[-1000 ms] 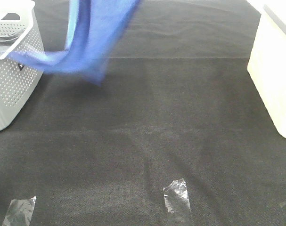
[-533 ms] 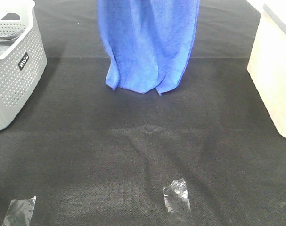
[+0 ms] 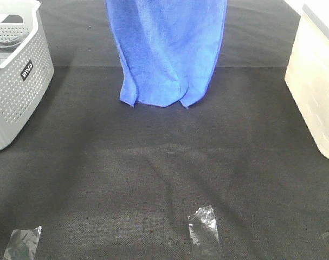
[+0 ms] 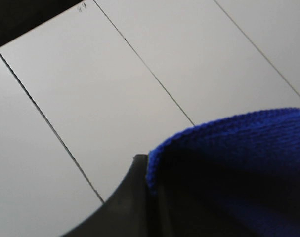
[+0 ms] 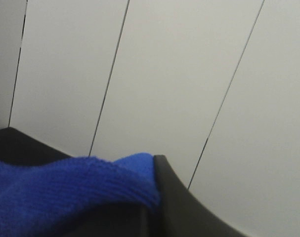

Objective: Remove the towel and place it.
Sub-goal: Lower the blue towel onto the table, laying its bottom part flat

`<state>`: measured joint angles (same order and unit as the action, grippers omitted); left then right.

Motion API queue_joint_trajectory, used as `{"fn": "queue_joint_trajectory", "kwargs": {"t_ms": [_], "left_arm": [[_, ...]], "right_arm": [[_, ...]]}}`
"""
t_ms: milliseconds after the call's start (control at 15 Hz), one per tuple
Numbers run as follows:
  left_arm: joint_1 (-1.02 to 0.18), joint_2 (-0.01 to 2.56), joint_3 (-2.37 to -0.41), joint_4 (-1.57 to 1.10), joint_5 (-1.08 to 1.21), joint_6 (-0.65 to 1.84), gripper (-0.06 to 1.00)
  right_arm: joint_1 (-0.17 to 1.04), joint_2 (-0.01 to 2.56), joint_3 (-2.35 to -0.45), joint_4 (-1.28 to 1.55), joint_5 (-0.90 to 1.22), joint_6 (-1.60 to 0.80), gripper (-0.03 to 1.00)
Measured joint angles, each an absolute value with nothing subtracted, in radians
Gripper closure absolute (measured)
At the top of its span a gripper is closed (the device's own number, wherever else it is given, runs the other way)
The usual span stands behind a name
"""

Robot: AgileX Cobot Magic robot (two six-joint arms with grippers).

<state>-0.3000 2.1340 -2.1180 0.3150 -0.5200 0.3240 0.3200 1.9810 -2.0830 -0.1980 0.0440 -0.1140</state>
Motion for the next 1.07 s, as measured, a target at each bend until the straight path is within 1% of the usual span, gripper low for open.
{"fn": "queue_joint_trajectory", "kwargs": {"t_ms": [67, 133, 267, 400, 467, 600, 800, 1067], "left_arm": [[-0.3, 2.139, -2.12, 0.301, -0.538, 0.324, 0.94], [-0.3, 2.141, -2.142, 0.277, -0.563, 0.324, 0.94], [-0.3, 2.141, -2.206, 0.265, -0.575, 0.324, 0.94], [-0.3, 2.149, -2.26, 0.264, -0.569, 0.324, 0.94], [-0.3, 2.188, -2.336, 0.264, -0.556, 0.324, 0.94], [-0.295, 2.246, -2.393, 0.266, -0.545, 0.324, 0.94], [-0.269, 2.283, -2.408, 0.268, -0.523, 0.324, 0.94], [-0.234, 2.303, -2.423, 0.267, -0.526, 0.322, 0.94]], "right_arm": [[0.32, 1.986, -2.102, -0.197, 0.035, -0.114, 0.94], [0.32, 1.995, -2.158, -0.197, 0.009, -0.113, 0.94], [0.319, 1.996, -2.209, -0.197, -0.021, -0.112, 0.94], [0.319, 1.996, -2.215, -0.197, -0.03, -0.107, 0.94], [0.319, 2.01, -2.215, -0.197, -0.029, -0.107, 0.94], [0.319, 2.029, -2.215, -0.197, -0.031, -0.107, 0.94], [0.319, 2.051, -2.215, -0.201, -0.049, -0.107, 0.94], [0.319, 2.097, -2.22, -0.201, -0.175, -0.107, 0.94]]}}
